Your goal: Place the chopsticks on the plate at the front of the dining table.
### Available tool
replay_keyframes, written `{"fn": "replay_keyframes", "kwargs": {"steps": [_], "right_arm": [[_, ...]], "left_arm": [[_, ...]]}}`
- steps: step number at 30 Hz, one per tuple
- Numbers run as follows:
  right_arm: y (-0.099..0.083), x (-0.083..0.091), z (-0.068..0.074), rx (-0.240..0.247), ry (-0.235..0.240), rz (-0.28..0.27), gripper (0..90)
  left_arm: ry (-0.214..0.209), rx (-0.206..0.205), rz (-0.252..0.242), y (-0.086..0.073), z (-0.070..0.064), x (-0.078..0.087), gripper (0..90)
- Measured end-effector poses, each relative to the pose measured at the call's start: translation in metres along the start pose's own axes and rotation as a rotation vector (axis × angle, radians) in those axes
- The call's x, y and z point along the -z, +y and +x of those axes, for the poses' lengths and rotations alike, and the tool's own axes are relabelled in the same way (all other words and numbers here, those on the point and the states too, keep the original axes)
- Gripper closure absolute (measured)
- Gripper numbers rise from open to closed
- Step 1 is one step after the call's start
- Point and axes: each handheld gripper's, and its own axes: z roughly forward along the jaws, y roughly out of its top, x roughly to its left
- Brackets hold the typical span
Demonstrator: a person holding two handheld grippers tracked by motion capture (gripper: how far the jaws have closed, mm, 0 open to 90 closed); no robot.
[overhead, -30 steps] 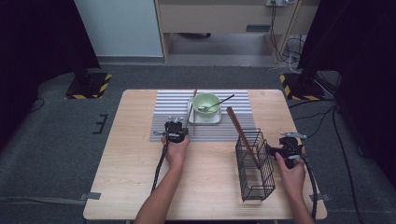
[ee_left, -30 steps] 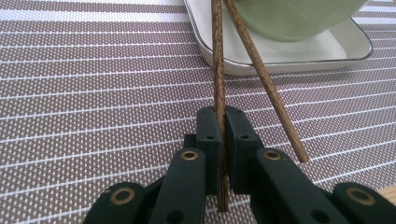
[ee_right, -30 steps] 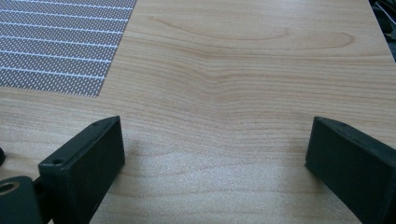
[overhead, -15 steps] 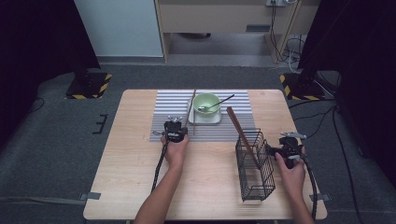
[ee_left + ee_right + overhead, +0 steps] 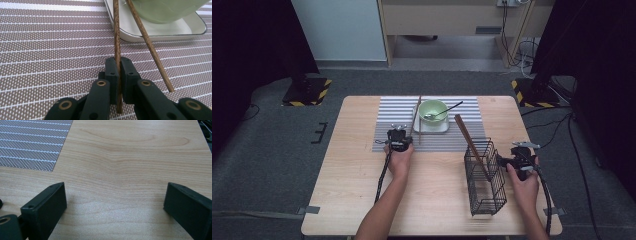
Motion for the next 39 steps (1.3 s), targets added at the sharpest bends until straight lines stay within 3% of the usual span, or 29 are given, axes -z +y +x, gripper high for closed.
{"fn": "replay_keyframes", "kwargs": {"steps": [22, 39], "right_arm": [[0.0, 0.0, 0.0, 0.0, 0.0, 0.0, 4.7], [0.0, 0.0, 0.0, 0.0, 0.0, 0.0, 4.7]], "left_arm": [[0.005, -0.008, -0.019, 0.0005, -0.0015, 0.0035, 85.7], [0.025, 0.027, -0.003, 0.002, 0.0043, 0.004, 85.5]]}}
